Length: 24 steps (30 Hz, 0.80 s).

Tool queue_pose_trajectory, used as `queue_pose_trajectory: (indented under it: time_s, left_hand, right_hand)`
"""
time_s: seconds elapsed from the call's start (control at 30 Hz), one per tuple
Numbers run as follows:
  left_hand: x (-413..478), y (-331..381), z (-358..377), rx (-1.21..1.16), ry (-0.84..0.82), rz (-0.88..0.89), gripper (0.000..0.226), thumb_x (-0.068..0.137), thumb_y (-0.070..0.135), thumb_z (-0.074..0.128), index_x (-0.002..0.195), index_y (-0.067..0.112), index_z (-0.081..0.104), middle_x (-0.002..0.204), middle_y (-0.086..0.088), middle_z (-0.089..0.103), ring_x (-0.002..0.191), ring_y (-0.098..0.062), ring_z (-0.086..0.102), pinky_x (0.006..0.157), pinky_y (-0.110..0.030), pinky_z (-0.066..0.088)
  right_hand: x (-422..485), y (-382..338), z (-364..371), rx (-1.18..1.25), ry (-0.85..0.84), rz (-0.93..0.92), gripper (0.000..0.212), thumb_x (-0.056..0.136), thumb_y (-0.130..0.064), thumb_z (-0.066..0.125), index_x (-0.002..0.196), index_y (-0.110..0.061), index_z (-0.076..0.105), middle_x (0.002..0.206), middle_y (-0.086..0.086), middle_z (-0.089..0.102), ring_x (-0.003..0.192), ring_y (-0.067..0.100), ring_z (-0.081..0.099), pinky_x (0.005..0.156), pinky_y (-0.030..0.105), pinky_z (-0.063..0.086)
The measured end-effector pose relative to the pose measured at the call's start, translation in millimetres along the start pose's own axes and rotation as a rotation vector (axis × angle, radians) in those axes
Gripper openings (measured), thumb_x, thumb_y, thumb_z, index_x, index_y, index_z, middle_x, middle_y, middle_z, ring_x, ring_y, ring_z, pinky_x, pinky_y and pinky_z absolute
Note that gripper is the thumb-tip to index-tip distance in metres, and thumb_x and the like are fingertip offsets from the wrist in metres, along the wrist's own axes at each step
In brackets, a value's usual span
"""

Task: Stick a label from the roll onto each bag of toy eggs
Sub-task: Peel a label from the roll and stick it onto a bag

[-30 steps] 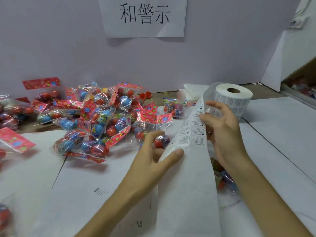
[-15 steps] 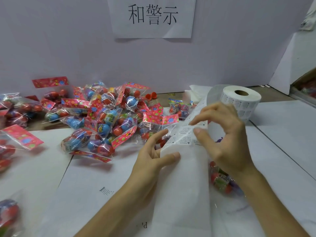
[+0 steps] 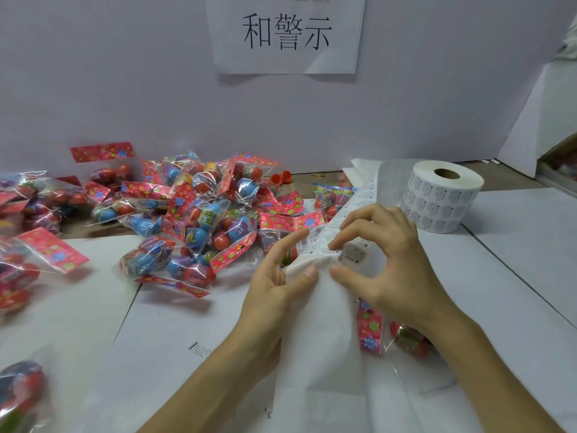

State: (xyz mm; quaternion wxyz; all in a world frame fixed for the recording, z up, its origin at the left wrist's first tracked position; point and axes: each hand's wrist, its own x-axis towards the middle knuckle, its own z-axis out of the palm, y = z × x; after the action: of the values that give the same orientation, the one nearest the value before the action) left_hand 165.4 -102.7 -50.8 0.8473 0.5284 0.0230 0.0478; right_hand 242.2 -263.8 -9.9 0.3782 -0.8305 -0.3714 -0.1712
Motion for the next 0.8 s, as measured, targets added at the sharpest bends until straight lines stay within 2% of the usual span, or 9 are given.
queue_pose_trajectory:
  time_s: [0.07, 0.2, 0.27, 0.33, 0.43, 0.6, 0.67, 0.77, 0.8]
  left_hand:
    - [0.0, 0.1, -0.1, 0.008, -0.014, 0.010, 0.051, 0.084, 0.015, 0.073, 0.129, 0.038, 0.067, 0.125, -0.018, 0.071, 0.095, -0.032, 0.075, 0.072, -0.038, 0.063]
    - [0.6, 1.2, -1.4, 0.018, -0.015, -0.003, 0.054, 0.083, 0.014, 0.072, 0.131, 0.037, 0.065, 0.137, -0.019, 0.063, 0.101, -0.036, 0.073, 0.075, -0.040, 0.062]
    - [-0.1, 2.2, -1.7, 0.016, -0.060, -0.019, 0.055, 0.085, 0.011, 0.068, 0.132, 0.037, 0.064, 0.129, -0.023, 0.067, 0.098, -0.036, 0.072, 0.076, -0.041, 0.062]
    - [-1.4, 3.5, -1.5, 0.007, -0.104, -0.040, 0.055, 0.087, 0.007, 0.064, 0.133, 0.037, 0.064, 0.122, -0.024, 0.070, 0.093, -0.034, 0.072, 0.075, -0.040, 0.063]
    - [-2.5, 5.2, -0.8, -0.015, -0.120, -0.060, 0.055, 0.087, 0.007, 0.063, 0.135, 0.035, 0.062, 0.121, -0.023, 0.071, 0.089, -0.032, 0.073, 0.073, -0.039, 0.063]
    - [-3.0, 5.7, -0.2, -0.009, -0.113, -0.067, 0.053, 0.087, 0.010, 0.065, 0.134, 0.034, 0.063, 0.118, -0.025, 0.071, 0.092, -0.033, 0.073, 0.073, -0.039, 0.062]
    - [-2.5, 5.0, -0.9, 0.024, -0.095, -0.064, 0.054, 0.085, 0.012, 0.068, 0.133, 0.035, 0.064, 0.127, -0.023, 0.068, 0.097, -0.036, 0.072, 0.078, -0.042, 0.063]
    - [-1.5, 3.7, -1.7, 0.099, -0.056, -0.044, 0.060, 0.076, 0.013, 0.077, 0.129, 0.039, 0.067, 0.145, -0.014, 0.058, 0.123, -0.040, 0.063, 0.096, -0.054, 0.057]
    - [-1.3, 3.2, -1.4, 0.110, -0.054, -0.032, 0.062, 0.074, 0.011, 0.078, 0.128, 0.039, 0.067, 0.146, -0.011, 0.058, 0.125, -0.041, 0.062, 0.097, -0.055, 0.056]
  right_hand:
    - [0.7, -1.0, -0.4, 0.012, -0.002, 0.009, 0.017, 0.067, -0.030, 0.079, 0.083, -0.028, 0.073, 0.101, -0.014, 0.060, 0.105, 0.009, 0.050, 0.097, 0.027, 0.031]
    - [0.6, -0.8, -1.6, 0.025, -0.013, 0.012, 0.013, 0.072, -0.031, 0.076, 0.084, -0.027, 0.074, 0.101, -0.014, 0.061, 0.106, 0.007, 0.050, 0.099, 0.024, 0.029]
    - [0.5, 0.3, -2.6, 0.029, -0.030, 0.013, 0.010, 0.076, -0.033, 0.074, 0.085, -0.028, 0.074, 0.101, -0.016, 0.061, 0.109, 0.005, 0.050, 0.100, 0.024, 0.028]
    - [0.8, 1.3, -3.7, 0.033, -0.047, 0.009, 0.009, 0.079, -0.035, 0.073, 0.085, -0.029, 0.075, 0.102, -0.016, 0.062, 0.110, 0.006, 0.052, 0.102, 0.030, 0.029]
    - [0.8, 1.5, -6.7, 0.048, -0.066, -0.007, 0.008, 0.079, -0.034, 0.073, 0.086, -0.029, 0.074, 0.102, -0.016, 0.063, 0.111, 0.008, 0.053, 0.103, 0.037, 0.032]
    - [0.8, 0.4, -9.0, 0.052, -0.064, -0.023, 0.012, 0.075, -0.033, 0.076, 0.086, -0.028, 0.076, 0.102, -0.016, 0.065, 0.110, 0.008, 0.055, 0.102, 0.039, 0.034]
    - [0.9, -0.1, -8.7, 0.056, -0.044, -0.023, 0.010, 0.074, -0.032, 0.076, 0.084, -0.028, 0.077, 0.100, -0.016, 0.066, 0.108, 0.007, 0.055, 0.101, 0.036, 0.033]
    - [0.8, 0.1, -8.8, 0.062, -0.029, -0.020, 0.009, 0.074, -0.031, 0.077, 0.081, -0.027, 0.078, 0.097, -0.015, 0.067, 0.106, 0.006, 0.056, 0.100, 0.030, 0.032]
    - [0.8, 0.5, -9.1, 0.068, -0.028, -0.015, 0.008, 0.074, -0.031, 0.077, 0.081, -0.027, 0.078, 0.096, -0.015, 0.067, 0.105, 0.007, 0.056, 0.100, 0.030, 0.031]
